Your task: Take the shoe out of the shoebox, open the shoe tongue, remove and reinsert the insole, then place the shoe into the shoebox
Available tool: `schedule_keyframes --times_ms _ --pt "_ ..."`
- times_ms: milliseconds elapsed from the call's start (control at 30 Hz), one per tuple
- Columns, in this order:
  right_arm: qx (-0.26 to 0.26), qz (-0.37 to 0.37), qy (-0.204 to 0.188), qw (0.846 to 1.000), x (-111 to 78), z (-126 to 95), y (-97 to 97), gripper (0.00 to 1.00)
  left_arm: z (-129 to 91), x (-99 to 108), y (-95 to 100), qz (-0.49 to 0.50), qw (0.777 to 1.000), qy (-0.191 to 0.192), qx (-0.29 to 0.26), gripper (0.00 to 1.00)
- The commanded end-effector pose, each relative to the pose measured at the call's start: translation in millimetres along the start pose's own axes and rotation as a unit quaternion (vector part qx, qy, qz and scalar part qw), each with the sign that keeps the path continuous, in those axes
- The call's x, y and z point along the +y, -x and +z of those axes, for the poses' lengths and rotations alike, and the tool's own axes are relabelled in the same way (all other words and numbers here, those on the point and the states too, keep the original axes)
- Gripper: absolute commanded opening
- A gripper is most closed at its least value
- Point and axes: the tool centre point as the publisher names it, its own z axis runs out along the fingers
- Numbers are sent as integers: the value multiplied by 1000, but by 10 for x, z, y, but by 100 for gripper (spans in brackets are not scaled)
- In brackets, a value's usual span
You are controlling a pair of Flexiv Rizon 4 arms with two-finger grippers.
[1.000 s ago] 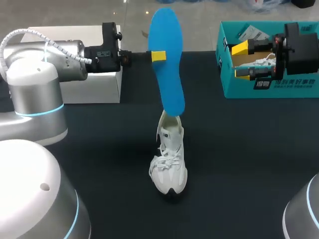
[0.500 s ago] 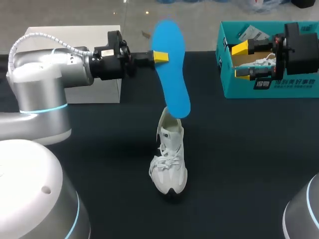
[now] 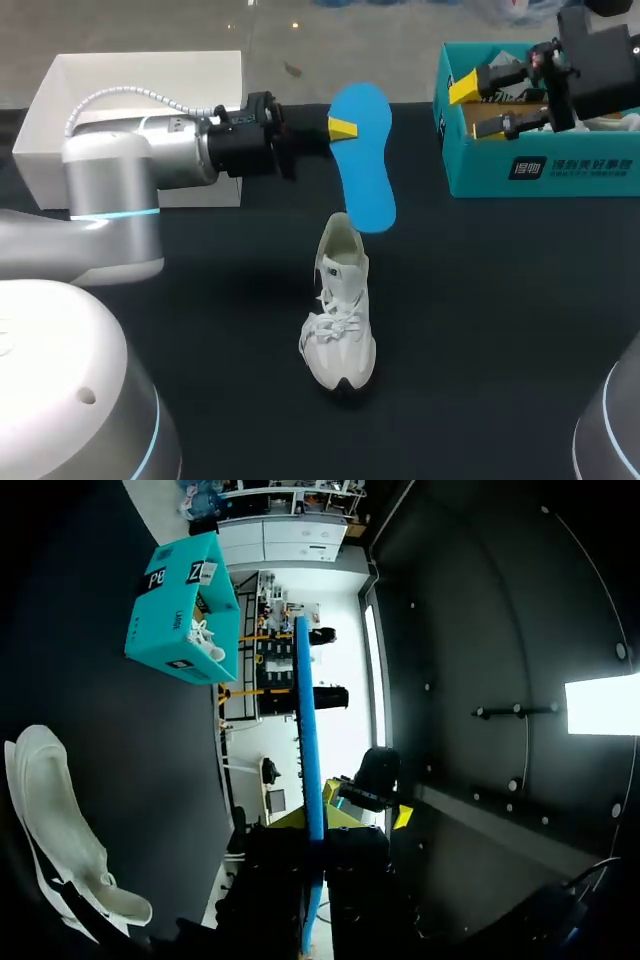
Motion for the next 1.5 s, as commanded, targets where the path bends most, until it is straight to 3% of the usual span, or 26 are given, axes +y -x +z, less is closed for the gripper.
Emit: schedule_keyframes --times_ms 33,500,533,633,700,800,967,1367,1500 --pt "-159 -2 -37 986 32 5 -105 100 110 -106 54 8 1000 25 -7 0" --pt "-150 0 -42 988 22 1 -107 100 295 -92 31 6 1000 16 12 0" --pt "-196 56 -50 978 57 59 -126 100 308 -90 42 2 1000 13 12 0" --pt "-305 124 -39 943 72 264 -301 100 338 -87 78 -3 1000 10 9 0" --pt "-299 129 -35 945 68 389 -397 100 351 -86 103 -3 1000 10 5 0" --pt "-331 123 -25 935 75 577 -484 100 361 -87 130 -2 1000 14 -4 0" --pt "-384 95 -52 917 88 794 -540 100 343 -99 185 -6 1000 17 -20 0" --pt "-425 17 -158 891 112 759 -522 100 220 -14 243 -10 999 33 -39 0" --pt "-442 36 -162 881 130 752 -473 100 229 8 220 -6 998 36 -43 0"
